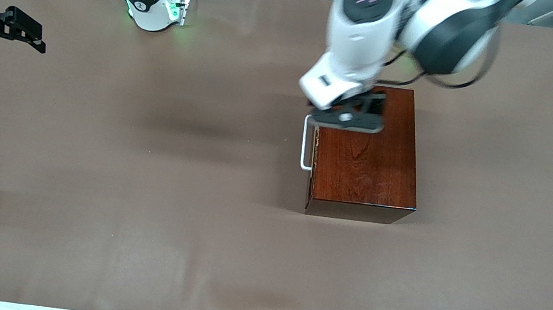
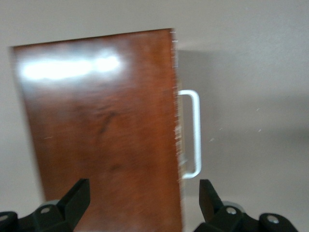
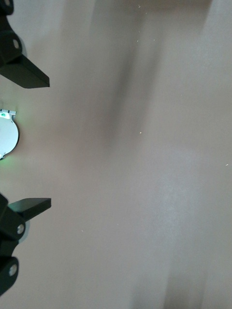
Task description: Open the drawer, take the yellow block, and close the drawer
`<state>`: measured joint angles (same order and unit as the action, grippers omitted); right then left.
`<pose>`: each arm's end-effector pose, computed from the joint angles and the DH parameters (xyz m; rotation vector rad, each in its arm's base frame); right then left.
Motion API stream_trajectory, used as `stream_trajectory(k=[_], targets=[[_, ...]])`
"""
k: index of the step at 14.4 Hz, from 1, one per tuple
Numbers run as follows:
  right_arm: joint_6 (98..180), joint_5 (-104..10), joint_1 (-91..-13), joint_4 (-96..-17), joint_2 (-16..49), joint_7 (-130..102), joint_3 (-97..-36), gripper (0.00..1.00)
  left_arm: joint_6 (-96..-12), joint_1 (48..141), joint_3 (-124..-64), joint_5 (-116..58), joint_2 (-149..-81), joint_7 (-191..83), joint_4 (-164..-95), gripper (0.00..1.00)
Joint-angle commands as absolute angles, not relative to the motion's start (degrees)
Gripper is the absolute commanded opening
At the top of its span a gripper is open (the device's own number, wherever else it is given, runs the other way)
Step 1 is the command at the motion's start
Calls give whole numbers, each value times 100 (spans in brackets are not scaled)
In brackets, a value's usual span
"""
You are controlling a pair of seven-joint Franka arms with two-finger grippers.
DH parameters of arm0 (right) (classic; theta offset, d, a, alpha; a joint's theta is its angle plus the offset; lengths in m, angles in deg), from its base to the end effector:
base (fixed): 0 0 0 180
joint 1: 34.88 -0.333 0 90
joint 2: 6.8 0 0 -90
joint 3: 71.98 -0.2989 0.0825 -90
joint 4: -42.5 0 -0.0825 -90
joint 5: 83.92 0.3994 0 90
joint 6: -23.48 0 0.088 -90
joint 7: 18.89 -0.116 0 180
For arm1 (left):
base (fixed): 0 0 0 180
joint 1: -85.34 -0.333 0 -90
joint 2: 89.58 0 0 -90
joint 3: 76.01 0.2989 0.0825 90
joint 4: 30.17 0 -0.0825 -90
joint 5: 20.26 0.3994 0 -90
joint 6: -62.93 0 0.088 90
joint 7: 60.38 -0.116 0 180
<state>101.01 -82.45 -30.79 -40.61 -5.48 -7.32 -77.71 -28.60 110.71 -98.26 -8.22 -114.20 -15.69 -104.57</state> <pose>0.5520 0.0185 0.6252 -3.0770 -0.3628 0.1822 0.5050 -0.4510 0.4789 -3.0333 0.0655 0.0516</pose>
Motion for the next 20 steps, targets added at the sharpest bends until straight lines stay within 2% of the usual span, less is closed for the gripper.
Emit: stream_trajectory(k=[1,4,6,14,20], targets=[[10100,-8260,-3004,-4205,-724,-808,-7831,100,-2988,12221,-8950,-602,-12120,-776,-9839,100],[10100,-8260,-3013,-4205,-724,-808,-7831,100,-3050,13584,-7631,-602,-12797,-659,-9478,100],[10109,-8260,-3013,-4205,-724,-808,-7831,100,-3216,13930,-7294,-637,-12904,-572,-9486,100],[10109,-8260,-3013,-4205,-724,-808,-7831,100,-3367,14036,-7285,-550,-13528,-509,-9697,100],[10109,-8260,-3013,-4205,-724,-808,-7831,100,-3358,14019,-7293,-303,-13695,-826,-9697,100]])
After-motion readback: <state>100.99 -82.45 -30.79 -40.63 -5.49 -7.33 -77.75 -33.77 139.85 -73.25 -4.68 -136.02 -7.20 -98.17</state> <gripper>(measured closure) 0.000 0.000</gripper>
